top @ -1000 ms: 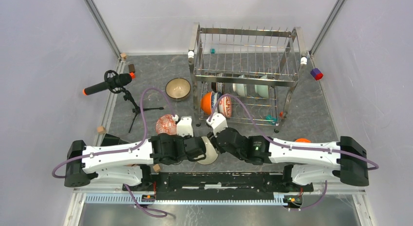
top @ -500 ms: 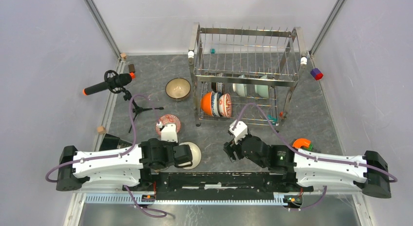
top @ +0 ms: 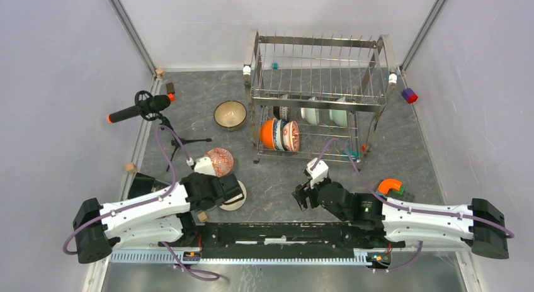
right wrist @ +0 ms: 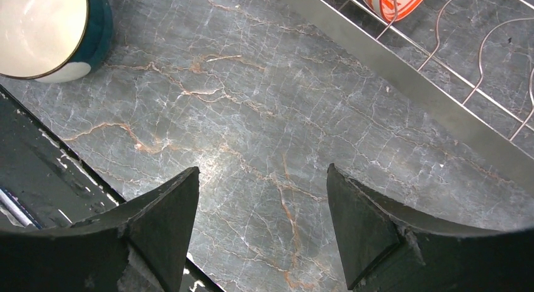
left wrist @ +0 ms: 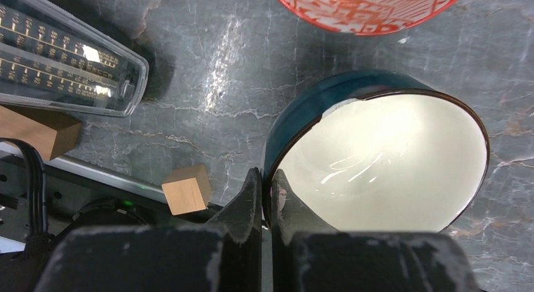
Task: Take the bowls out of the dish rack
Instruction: Place the bowl at the center of the board.
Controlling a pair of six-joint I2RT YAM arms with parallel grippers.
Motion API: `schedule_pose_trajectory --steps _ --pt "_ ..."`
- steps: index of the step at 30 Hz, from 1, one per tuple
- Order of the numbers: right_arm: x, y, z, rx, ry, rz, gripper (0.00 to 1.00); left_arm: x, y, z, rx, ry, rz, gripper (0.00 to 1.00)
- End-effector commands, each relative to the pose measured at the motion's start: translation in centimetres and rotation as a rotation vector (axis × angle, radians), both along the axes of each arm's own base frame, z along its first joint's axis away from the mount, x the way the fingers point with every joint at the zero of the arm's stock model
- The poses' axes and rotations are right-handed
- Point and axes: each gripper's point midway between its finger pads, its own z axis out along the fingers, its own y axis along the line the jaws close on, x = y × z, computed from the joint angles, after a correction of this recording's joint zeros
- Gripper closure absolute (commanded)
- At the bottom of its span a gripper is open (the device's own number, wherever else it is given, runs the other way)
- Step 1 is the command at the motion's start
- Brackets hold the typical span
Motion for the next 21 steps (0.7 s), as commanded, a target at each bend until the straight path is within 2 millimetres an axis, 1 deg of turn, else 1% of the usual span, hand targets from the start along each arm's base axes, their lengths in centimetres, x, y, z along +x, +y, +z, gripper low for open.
schedule_pose_trajectory --steps 1,5,7,11,19,21 --pt "0.2 0.3 0.1 0.059 0.001 -0.022 0.21 0.4 -0.9 -0.1 -0.058 -0.017 0.01 0.98" --pt "0.0 0.0 -0.6 0.053 0.01 -0.017 0.21 0.1 0.2 -0.4 -0.056 -0.017 0.049 0.98" --pt "0.0 0.4 -0.3 0.078 0.008 -0.013 0.21 0.1 0.5 -0.4 -0.063 -0.024 0.068 0.98" --pt "-0.1 0.5 -0.5 0.077 0.014 -0.012 0.22 0.3 1.5 0.0 -0.061 -0.042 0.118 0.98" --pt "-0.3 0.2 -1.1 0.089 0.025 -0.015 0.22 0.7 1.5 -0.2 -0.043 -0.04 0.133 0.98" --pt "-0.3 0.2 -0.9 0.096 0.027 -0.014 0.22 0.7 1.5 -0.2 -0.029 -0.031 0.129 0.96"
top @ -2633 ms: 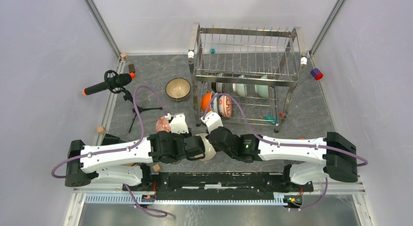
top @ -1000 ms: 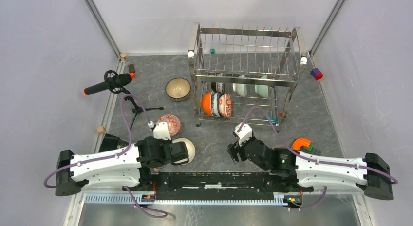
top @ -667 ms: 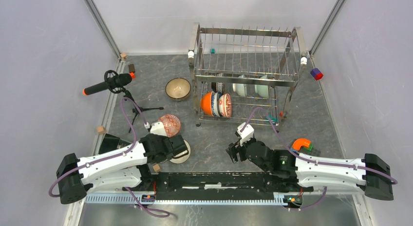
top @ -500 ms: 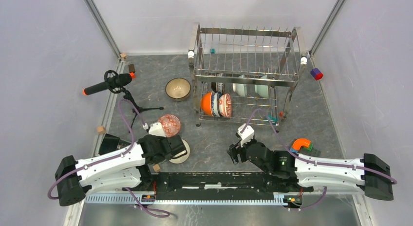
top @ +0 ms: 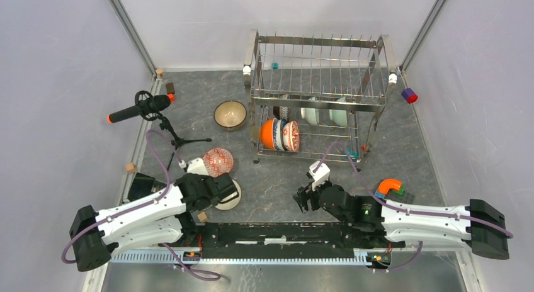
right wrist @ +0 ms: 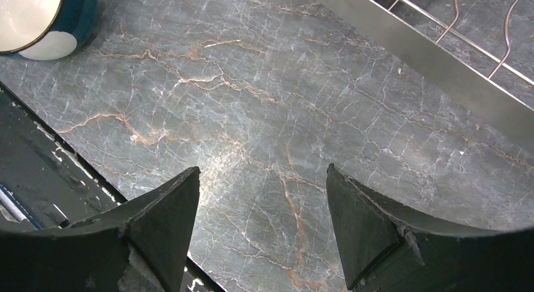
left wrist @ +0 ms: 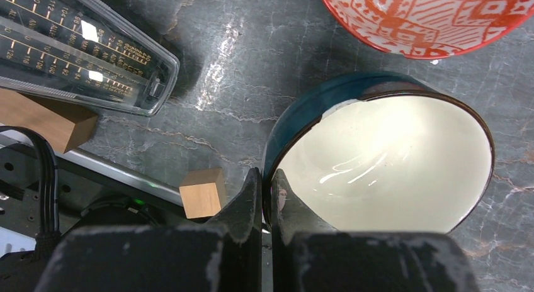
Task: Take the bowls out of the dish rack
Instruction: Place the bowl at the center of the board, then pick up the bowl from the dish rack.
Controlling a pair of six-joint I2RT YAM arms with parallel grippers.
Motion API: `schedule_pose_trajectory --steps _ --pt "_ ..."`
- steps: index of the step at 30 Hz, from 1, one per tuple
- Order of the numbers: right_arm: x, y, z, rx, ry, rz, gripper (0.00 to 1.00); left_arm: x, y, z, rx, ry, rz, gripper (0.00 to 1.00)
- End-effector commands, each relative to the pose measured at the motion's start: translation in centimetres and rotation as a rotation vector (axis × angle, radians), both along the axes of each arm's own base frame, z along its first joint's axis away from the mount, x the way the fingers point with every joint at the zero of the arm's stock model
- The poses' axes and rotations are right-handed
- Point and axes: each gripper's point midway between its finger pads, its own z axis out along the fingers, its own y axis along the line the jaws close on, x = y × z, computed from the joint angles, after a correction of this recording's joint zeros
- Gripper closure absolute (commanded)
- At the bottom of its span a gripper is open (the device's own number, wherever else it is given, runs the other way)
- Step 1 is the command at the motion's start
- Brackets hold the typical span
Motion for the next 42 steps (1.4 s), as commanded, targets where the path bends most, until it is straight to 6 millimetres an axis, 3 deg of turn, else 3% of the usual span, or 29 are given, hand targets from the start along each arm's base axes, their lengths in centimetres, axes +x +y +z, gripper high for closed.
schedule_pose_trajectory --steps 1,3,6,9,17,20,23,28,36,38,42 --pt "0.1 0.5 0.9 0.063 0.001 -0.009 0.22 1.0 -0.2 0.4 -0.002 -0.04 0.039 0.94" --pt "0.1 0.4 0.9 0.062 0.0 -0.01 0.22 0.9 -0.2 0.4 -0.002 -0.037 0.037 0.87" --pt "0.1 0.3 1.0 0.066 -0.004 -0.013 0.22 0.9 -0.2 0.4 -0.013 -0.042 0.032 0.7" --pt "0.2 0.3 1.1 0.066 -0.011 -0.016 0.22 1.0 -0.3 0.4 -0.042 -0.061 0.036 0.6" --pt "0.3 0.3 1.5 0.056 -0.02 -0.015 0.22 0.4 -0.5 0.6 -0.087 -0.051 0.014 0.49" --pt "0.4 0.1 1.7 0.031 -0.024 -0.013 0.21 0.3 -1.1 1.5 -0.125 -0.051 -0.022 0.44" --pt "0.7 -0.2 2.5 0.012 -0.048 -0.017 0.21 0.6 -1.9 3.5 -0.178 -0.083 -0.064 0.38" --pt "1.2 -0.5 4.8 -0.001 -0.104 -0.014 0.21 1.9 -3.3 8.8 -0.239 -0.183 -0.179 0.25" --pt "1.4 -1.1 7.8 0.075 -0.195 0.003 0.23 6.5 -8.2 18.3 -0.29 -0.555 -0.499 0.08" --pt "1.4 -1.2 7.9 0.117 -0.21 -0.002 0.23 8.1 -8.7 20.0 -0.237 -0.66 -0.543 0.07" --pt "1.2 -1.4 7.2 0.146 -0.214 0.001 0.23 10.8 -10.1 21.3 -0.09 -0.779 -0.616 0.02"
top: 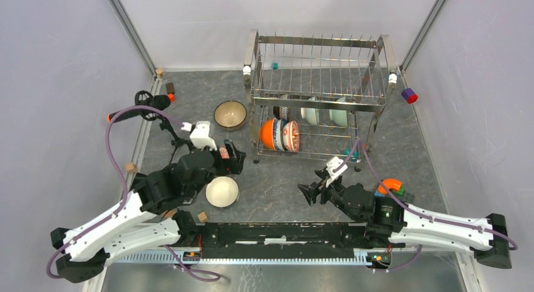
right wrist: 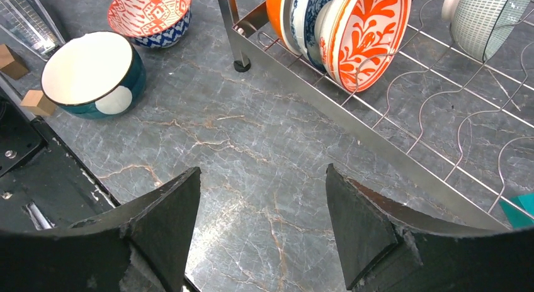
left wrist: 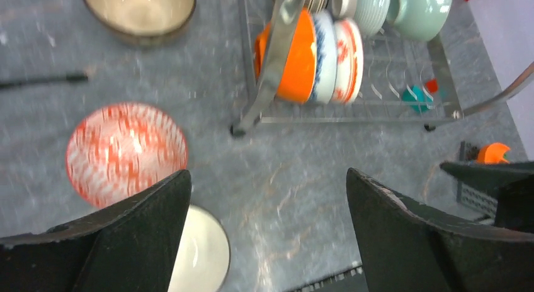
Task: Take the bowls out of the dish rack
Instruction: Pick up the bowl from the dish rack.
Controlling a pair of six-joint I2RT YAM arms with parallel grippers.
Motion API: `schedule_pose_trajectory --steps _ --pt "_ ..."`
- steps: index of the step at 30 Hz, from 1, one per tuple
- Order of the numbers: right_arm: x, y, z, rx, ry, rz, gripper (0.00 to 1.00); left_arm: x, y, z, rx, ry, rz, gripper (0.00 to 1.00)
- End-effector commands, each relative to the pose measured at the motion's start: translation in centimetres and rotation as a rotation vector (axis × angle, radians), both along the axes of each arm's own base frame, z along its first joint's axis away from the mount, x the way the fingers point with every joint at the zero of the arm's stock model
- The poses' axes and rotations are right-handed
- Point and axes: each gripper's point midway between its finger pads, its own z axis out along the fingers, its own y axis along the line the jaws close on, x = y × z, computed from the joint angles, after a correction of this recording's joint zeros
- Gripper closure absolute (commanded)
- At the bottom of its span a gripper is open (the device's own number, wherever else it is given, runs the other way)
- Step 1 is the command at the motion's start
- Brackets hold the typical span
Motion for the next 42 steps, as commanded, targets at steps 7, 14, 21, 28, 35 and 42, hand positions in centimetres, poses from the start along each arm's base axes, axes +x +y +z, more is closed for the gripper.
schedule_pose_trajectory --steps 7,14,21,28,35,42 --pt "0.7 -0.1 -1.3 0.067 -0.01 -0.051 0.23 8.0 -4.7 3.5 0.223 -0.34 -0.094 0.0" --pt "2.3 -0.6 1.2 0.173 -0.054 -0.17 0.24 10.3 -6.2 1.0 0.053 -0.289 -0.097 0.0" --pt "4.8 0.7 3.7 0.145 -0.071 -0.275 0.28 11.5 -5.5 -2.1 0.049 -0.214 -0.053 0.09" --pt "8.3 1.8 4.9 0.279 -0.023 -0.3 0.33 12.3 -5.8 -4.7 0.083 -0.166 -0.037 0.16" --pt "11.2 1.8 5.1 0.383 -0.026 -0.298 0.4 12.6 -5.4 -6.4 0.122 -0.111 -0.007 0.24" --pt "13.6 2.6 4.4 0.441 0.048 -0.268 0.44 12.1 -5.3 -6.5 0.112 -0.102 -0.009 0.28"
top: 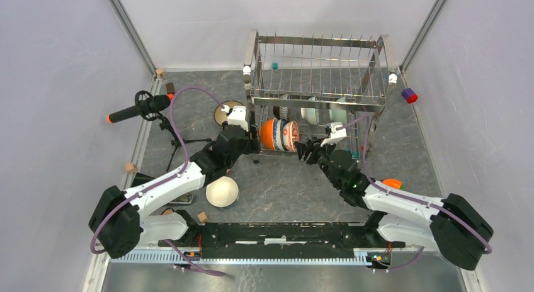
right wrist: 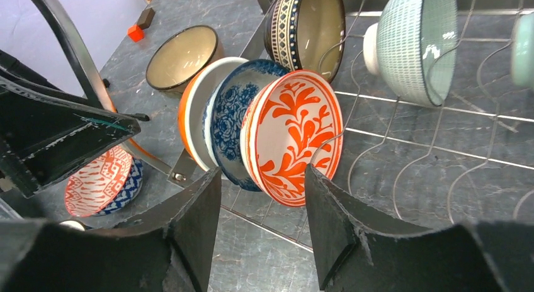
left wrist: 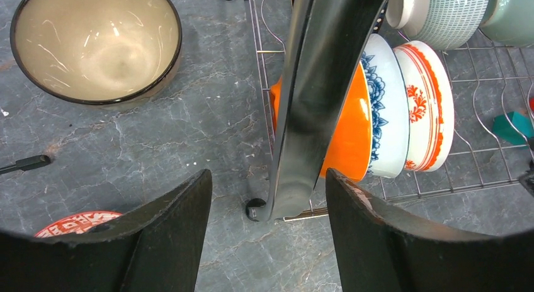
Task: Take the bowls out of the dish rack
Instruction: Pick up the bowl from the dish rack.
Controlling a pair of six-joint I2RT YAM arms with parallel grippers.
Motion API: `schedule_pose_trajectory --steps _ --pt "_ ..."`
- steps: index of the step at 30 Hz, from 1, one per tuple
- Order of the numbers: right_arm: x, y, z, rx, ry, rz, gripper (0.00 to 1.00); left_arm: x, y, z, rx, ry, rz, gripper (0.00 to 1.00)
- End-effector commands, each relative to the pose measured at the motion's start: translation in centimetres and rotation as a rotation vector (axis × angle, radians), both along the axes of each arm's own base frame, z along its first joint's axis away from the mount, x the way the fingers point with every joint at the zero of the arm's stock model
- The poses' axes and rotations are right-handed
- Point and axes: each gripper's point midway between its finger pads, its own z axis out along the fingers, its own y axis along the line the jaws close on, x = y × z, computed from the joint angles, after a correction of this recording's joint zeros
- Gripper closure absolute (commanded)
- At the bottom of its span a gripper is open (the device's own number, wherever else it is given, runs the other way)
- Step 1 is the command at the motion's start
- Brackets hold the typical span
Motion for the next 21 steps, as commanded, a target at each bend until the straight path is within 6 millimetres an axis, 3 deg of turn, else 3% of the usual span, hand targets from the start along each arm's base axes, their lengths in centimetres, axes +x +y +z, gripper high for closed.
schedule_pose_trajectory --steps 1,10,21 --pt "1.2 2.0 2.7 0.159 -0.012 0.074 0.45 0.1 0.0 1.3 -0.06 -0.021 0.03 0.28" --pt "2.4 4.0 1.6 0.195 0.048 0.137 0.5 -0.3 -0.3 1.2 -0.038 -0.025 0.019 0.29" --pt "3.8 4.2 -0.7 0.193 0.096 0.144 0.6 -0.8 -0.7 0.8 -0.002 -0.013 -0.007 0.3"
